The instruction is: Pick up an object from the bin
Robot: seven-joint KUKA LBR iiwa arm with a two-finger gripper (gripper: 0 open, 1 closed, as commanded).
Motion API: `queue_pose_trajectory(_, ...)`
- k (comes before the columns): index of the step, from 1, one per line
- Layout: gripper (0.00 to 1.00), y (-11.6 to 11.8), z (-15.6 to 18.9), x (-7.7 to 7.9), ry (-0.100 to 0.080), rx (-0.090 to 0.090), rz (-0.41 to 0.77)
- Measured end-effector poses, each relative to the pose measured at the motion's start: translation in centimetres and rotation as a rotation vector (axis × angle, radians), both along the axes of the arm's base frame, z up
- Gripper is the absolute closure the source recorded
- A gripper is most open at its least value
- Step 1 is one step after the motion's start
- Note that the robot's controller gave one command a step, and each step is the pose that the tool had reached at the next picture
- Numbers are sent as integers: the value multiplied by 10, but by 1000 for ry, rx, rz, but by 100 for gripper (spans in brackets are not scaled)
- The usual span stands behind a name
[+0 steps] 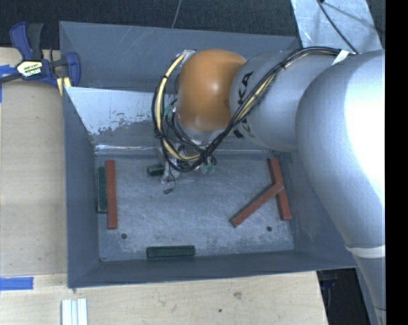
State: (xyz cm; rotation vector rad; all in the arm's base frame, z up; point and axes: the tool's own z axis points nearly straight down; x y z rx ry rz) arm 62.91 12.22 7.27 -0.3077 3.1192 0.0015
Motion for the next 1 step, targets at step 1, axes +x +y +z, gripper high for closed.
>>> queue_pose_trajectory(1,100,18,140,-8,3,-1,-5)
